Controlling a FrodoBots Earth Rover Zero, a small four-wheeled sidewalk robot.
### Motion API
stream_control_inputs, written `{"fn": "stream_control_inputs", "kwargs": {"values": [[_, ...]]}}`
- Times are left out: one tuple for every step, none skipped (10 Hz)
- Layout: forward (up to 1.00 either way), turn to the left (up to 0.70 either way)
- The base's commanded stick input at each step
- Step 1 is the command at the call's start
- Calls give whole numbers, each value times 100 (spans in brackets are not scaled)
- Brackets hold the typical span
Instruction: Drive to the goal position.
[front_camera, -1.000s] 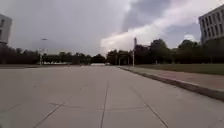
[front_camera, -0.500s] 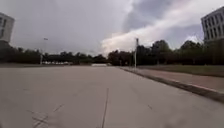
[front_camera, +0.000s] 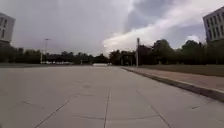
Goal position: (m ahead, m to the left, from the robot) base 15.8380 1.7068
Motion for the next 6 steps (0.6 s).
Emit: {"fn": "stream_control_inputs", "kwargs": {"values": [[100,0],[100,0],[100,0],[100,0],[100,0],[100,0]]}}
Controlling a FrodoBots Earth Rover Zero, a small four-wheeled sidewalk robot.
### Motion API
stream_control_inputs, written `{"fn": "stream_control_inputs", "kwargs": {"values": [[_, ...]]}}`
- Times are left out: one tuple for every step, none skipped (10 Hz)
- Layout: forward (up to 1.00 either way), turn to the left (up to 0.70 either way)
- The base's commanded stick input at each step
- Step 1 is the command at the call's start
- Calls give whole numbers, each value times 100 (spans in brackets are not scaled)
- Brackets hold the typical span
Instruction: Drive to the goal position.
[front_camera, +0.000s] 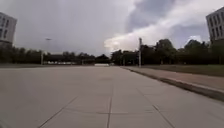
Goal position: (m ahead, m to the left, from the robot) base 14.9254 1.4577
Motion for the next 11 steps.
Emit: {"fn": "stream_control_inputs", "kwargs": {"values": [[100,0],[100,-4],[100,-22],[100,-27],[100,-27],[100,-27],[100,-27],[100,-27],[100,-27],[100,-27],[100,-27]]}}
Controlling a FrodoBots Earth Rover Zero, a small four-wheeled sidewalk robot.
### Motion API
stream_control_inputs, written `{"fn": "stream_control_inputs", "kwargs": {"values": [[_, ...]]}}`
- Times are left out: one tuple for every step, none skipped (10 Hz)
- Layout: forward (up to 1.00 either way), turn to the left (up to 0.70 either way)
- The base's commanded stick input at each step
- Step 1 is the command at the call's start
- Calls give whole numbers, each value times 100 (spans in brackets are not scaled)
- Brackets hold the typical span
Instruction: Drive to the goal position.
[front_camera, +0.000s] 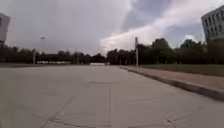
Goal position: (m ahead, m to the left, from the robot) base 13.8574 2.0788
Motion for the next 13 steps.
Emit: {"fn": "stream_control_inputs", "kwargs": {"values": [[100,-27],[100,-27],[100,0],[100,0],[100,0],[100,0],[100,0],[100,0],[100,0],[100,0],[100,0],[100,0],[100,0]]}}
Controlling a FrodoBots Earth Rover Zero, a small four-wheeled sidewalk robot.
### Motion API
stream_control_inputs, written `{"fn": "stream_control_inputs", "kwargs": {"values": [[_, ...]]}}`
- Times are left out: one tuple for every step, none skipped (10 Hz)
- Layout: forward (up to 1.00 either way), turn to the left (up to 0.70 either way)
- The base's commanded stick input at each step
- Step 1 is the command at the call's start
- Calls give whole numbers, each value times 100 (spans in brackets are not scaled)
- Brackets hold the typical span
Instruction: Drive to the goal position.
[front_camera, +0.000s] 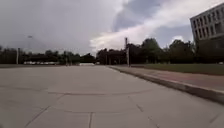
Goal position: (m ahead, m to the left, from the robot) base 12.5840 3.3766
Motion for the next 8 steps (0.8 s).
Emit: {"fn": "stream_control_inputs", "kwargs": {"values": [[100,0],[100,0],[100,0],[100,0],[100,0],[100,0],[100,0],[100,0]]}}
